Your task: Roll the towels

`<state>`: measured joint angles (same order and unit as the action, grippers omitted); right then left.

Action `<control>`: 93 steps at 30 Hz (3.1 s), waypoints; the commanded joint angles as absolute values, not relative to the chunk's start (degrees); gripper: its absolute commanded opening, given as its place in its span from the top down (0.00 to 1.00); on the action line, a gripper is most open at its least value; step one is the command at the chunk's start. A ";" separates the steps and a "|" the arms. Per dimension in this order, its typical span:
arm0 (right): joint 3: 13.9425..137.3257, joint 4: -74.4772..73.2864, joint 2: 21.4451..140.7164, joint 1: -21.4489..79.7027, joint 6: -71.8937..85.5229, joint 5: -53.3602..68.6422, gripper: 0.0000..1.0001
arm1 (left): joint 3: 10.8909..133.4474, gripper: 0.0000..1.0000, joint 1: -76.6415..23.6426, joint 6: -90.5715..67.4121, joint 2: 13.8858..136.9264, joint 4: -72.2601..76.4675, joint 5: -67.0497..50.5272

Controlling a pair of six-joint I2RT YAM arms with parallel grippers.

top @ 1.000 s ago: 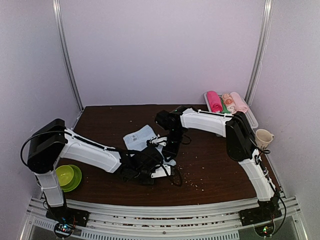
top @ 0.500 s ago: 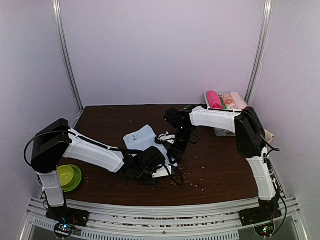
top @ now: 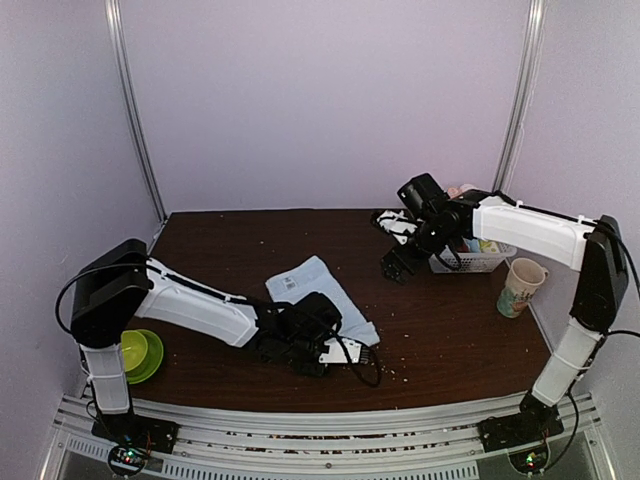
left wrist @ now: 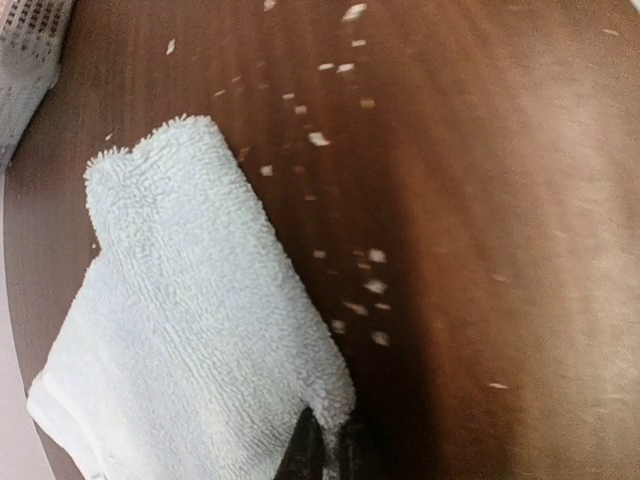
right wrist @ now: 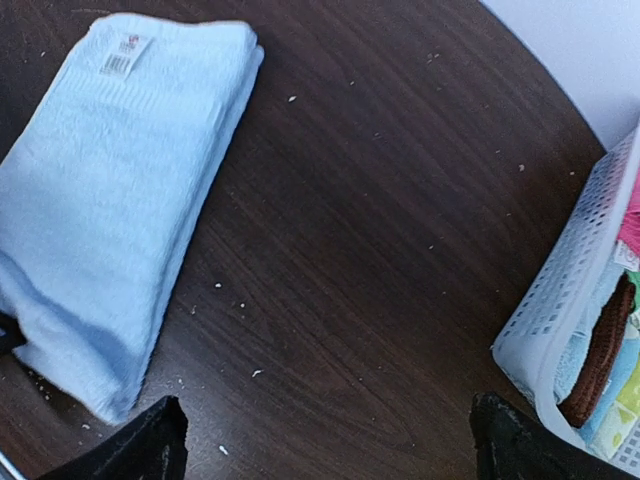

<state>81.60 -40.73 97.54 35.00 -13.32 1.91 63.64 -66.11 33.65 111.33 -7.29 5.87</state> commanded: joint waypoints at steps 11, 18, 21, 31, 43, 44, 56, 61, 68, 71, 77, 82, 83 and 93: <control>40.33 4.02 71.80 55.76 -24.44 -14.41 0.00 | 44.62 1.00 -68.19 36.52 102.34 -4.25 -0.74; 29.43 18.88 73.11 69.20 -31.64 -20.91 0.03 | 45.92 1.00 -63.41 33.73 101.09 -7.74 -7.57; 29.44 19.61 76.80 73.39 -34.26 -22.06 0.06 | 47.30 1.00 -61.14 33.33 100.82 -10.09 -12.05; 34.10 22.50 91.22 79.67 -39.05 -26.84 0.18 | 49.43 1.00 -56.94 34.28 100.57 -14.77 -22.23; 26.36 33.00 85.49 78.70 -35.01 -25.15 0.20 | 47.62 1.00 -54.32 34.39 99.54 -12.66 -24.09; 25.64 33.34 84.53 78.55 -34.76 -24.57 0.20 | 47.41 1.00 -54.32 34.37 99.64 -12.25 -24.01; 24.22 29.19 79.91 78.22 -33.55 -14.65 0.19 | 50.26 1.00 -50.38 34.55 102.85 -15.33 -31.95; 28.12 25.38 84.83 79.27 -35.61 -14.92 0.18 | 53.77 1.00 -48.40 35.70 105.45 -20.44 -37.15; 34.01 25.13 94.25 81.08 -38.85 -21.23 0.17 | 58.51 1.00 -45.49 36.65 108.47 -26.26 -42.18; 37.74 22.95 98.50 81.06 -39.25 -24.57 0.18 | 59.37 1.00 -45.09 36.77 109.07 -27.45 -42.54; 42.65 20.81 104.17 81.04 -40.19 -27.79 0.21 | 62.23 1.00 -45.00 38.28 111.32 -31.61 -43.77; 44.53 19.30 106.83 80.64 -40.36 -29.96 0.37 | 62.45 1.00 -45.00 39.06 111.02 -32.48 -43.82; 44.73 19.02 107.06 80.50 -39.88 -30.07 0.38 | 62.47 1.00 -45.02 39.23 110.88 -32.59 -43.78; 51.60 5.52 109.55 77.44 -33.22 -25.28 0.88 | 60.87 1.00 -45.00 40.28 108.19 -31.26 -42.04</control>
